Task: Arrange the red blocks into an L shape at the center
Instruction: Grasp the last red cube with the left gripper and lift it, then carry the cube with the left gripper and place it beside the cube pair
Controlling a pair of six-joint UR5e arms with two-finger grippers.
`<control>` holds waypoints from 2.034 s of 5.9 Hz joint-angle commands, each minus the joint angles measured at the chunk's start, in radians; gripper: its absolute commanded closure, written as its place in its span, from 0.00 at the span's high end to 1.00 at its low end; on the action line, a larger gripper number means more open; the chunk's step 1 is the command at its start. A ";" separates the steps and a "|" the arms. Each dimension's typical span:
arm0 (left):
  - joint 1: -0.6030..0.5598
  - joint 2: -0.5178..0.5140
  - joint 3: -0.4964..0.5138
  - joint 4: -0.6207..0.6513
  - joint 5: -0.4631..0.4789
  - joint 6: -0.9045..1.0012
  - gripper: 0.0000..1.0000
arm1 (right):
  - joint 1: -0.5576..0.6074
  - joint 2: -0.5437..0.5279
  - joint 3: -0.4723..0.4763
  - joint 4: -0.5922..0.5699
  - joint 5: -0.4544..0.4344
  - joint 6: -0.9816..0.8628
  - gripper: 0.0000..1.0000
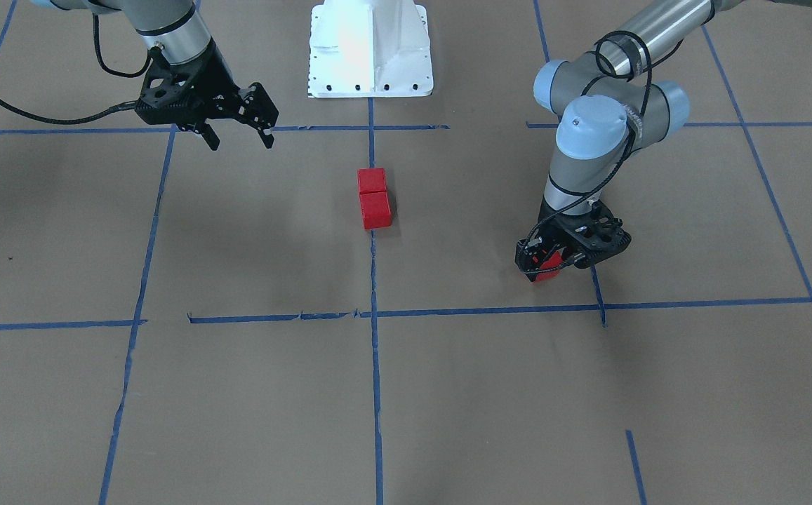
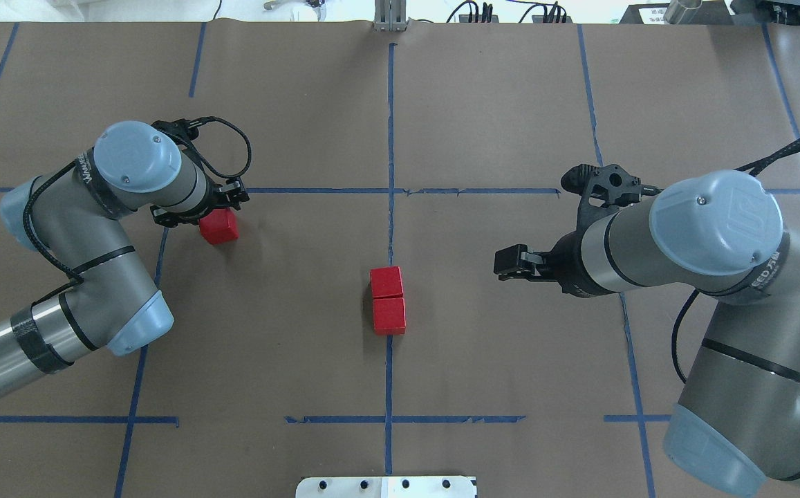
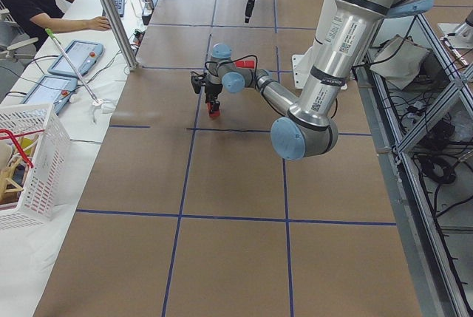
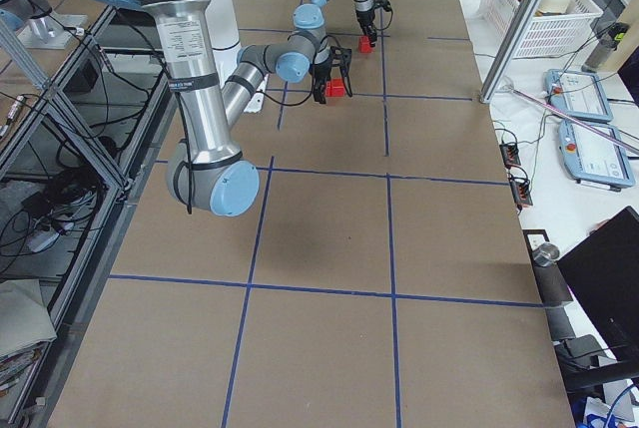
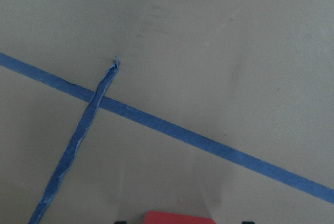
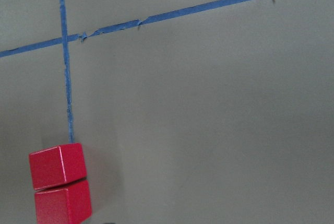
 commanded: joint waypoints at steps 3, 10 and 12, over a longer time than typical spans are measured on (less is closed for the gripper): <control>0.005 -0.064 -0.055 0.022 0.005 -0.299 0.00 | 0.002 0.000 0.002 0.000 0.005 0.000 1.00; 0.235 -0.286 -0.090 0.490 0.080 -1.258 0.05 | 0.002 -0.011 -0.001 0.000 0.005 0.000 1.00; 0.242 -0.380 0.047 0.488 0.083 -1.336 0.05 | 0.002 -0.006 0.001 0.000 0.002 0.000 1.00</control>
